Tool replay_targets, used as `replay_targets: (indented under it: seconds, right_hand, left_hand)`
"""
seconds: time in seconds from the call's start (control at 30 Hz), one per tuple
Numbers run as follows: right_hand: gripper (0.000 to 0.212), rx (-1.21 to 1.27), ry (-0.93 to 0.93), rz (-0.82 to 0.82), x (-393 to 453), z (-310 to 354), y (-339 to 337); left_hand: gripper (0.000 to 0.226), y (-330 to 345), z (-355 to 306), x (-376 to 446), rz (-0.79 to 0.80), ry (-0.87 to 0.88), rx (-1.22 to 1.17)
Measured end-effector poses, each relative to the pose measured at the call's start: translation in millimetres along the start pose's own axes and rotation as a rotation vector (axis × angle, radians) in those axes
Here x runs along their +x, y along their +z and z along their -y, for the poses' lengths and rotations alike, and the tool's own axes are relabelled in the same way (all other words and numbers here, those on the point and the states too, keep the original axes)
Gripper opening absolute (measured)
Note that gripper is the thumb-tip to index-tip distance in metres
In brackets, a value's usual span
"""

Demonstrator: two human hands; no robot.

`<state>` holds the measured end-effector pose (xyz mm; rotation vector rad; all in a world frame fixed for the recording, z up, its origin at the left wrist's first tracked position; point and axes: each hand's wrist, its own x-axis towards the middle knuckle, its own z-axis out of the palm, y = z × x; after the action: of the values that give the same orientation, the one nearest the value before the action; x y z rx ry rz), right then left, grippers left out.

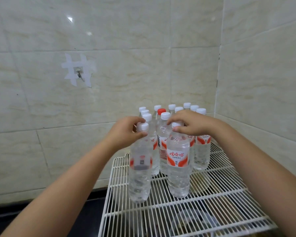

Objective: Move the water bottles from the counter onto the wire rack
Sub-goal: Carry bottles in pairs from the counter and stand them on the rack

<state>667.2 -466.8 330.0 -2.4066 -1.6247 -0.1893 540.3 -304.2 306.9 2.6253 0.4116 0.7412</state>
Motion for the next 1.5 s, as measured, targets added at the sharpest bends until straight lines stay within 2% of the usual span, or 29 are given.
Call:
replay_targets:
  seconds: [0.1,0.17,0.33,0.43,0.53,0.63,0.93,1.03,1.23,1.5]
  right_hand:
    - [0.034,0.071,-0.021,-0.007,-1.6,-4.0,-0.3]
    - [0.035,0.102,-0.028,-0.011,-3.2,-6.0,0.4]
    - [0.036,0.199,-0.013,-0.004,-8.4,-8.4,-1.8]
    - [0.039,0.157,0.031,-0.026,-5.9,-6.4,1.6]
    - [0.039,0.105,0.081,-0.073,-2.8,-5.3,4.5]
    - [0.035,0.063,0.073,-0.128,-1.7,-2.1,5.5]
    - [0.040,0.112,0.120,-0.158,10.5,7.7,10.7]
    - [0.041,0.155,0.176,-0.173,15.8,0.9,13.2]
    - [0.019,0.145,0.169,-0.262,18.0,-2.8,24.1]
    - [0.038,0.111,0.160,-0.229,9.3,3.8,25.5]
  left_hand:
    - [0.039,13.8,-10.4,-7.4,-0.244,-0.179,0.081]
    - [0.041,21.6,-16.3,-12.2,-0.297,-0.205,0.155]
    - [0.045,21.8,-26.0,-16.8,-0.176,-0.039,0.233]
    - [0.049,15.3,-25.4,-15.4,-0.094,-0.066,0.181]
    - [0.049,13.2,-25.8,-12.6,-0.152,-0.119,0.136]
    - [0.044,17.4,-27.9,-10.0,-0.176,-0.096,0.056]
    - [0.044,27.0,-29.5,5.3,-0.183,-0.090,-0.050]
    - [0.038,33.4,-30.6,8.0,-0.192,-0.068,-0.049]
    - [0.043,45.5,-23.2,10.0,-0.288,-0.098,-0.129]
    - [0.046,50.3,-15.0,6.4,-0.255,-0.032,-0.134]
